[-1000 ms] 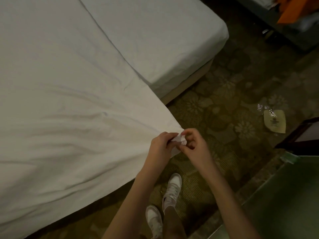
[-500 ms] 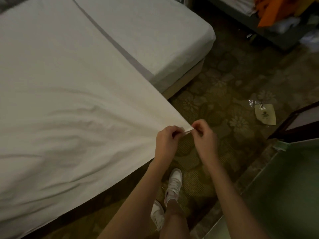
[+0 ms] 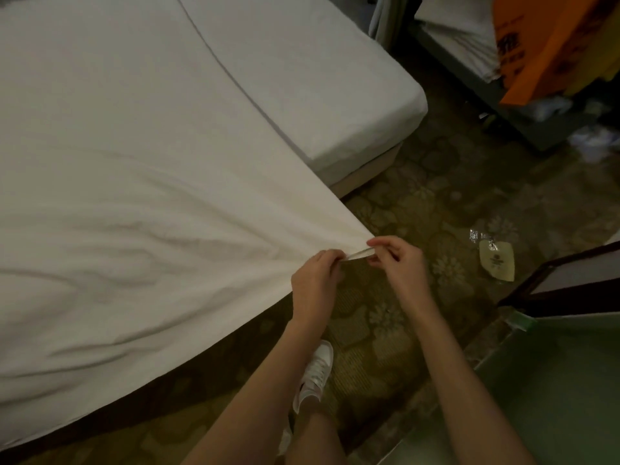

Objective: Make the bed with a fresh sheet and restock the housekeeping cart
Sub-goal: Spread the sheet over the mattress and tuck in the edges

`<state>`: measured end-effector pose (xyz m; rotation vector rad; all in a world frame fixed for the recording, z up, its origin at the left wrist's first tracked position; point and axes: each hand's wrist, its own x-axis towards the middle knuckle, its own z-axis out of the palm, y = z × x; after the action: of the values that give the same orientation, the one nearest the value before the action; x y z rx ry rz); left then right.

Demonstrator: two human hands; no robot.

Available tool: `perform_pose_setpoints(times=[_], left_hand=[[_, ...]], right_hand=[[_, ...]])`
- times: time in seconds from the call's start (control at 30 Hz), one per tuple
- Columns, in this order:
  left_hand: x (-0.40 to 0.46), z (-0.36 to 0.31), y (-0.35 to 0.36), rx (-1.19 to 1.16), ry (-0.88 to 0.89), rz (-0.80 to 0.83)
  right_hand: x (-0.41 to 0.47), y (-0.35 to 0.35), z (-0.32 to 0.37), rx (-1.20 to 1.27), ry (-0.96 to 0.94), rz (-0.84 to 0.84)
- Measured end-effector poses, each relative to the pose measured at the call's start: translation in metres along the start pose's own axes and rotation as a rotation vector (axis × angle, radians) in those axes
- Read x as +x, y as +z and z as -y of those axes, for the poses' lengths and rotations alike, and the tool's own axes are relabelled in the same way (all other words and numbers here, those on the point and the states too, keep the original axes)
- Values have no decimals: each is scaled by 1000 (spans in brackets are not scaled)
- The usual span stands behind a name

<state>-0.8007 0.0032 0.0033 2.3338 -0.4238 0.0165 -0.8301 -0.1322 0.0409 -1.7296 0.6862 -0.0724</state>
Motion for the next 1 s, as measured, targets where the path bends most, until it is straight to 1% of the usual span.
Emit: perform_pose_setpoints(times=[0.07, 0.17, 0.27, 0.33, 0.4, 0.43, 0.5, 0.53, 0.63, 0.7, 0.8, 0.87, 0.93, 1.0], left_hand=[[8, -1, -17, -18, -11, 19], [26, -4, -49, -99, -98, 70], [44, -1, -78, -163, -174, 79], [54, -1, -96, -224, -246, 67], [66, -5, -113, -282, -313, 20], [73, -9, -123, -295, -332, -9], [83, -14, -140, -300, -364, -79], [87, -15, -149, -279, -392, -112], [95, -14, -172, -86, -471, -222], [95, -13, -182, -24, -534, -322], [96, -8, -185, -129, -650, -474], [101, -3, -184, -241, -670, -545], [109, 4, -185, -340, -681, -578], [116, 16, -187, -372, -685, -573]], right_hand=[[1, -1, 15, -71, -24, 91], [6, 4, 45, -200, -66, 214], [19, 14, 81, -394, -209, 254], [32, 24, 106, -450, -341, 268], [48, 38, 129, -431, -477, 349], [56, 45, 140, -407, -489, 410], [68, 58, 166, -384, -432, 526], [74, 64, 177, -391, -426, 559], [92, 76, 211, -384, -510, 579], [101, 84, 231, -363, -555, 621], [112, 93, 250, -375, -571, 684], [118, 98, 259, -364, -583, 698], [124, 101, 268, -327, -584, 705], [132, 104, 273, -284, -581, 696]])
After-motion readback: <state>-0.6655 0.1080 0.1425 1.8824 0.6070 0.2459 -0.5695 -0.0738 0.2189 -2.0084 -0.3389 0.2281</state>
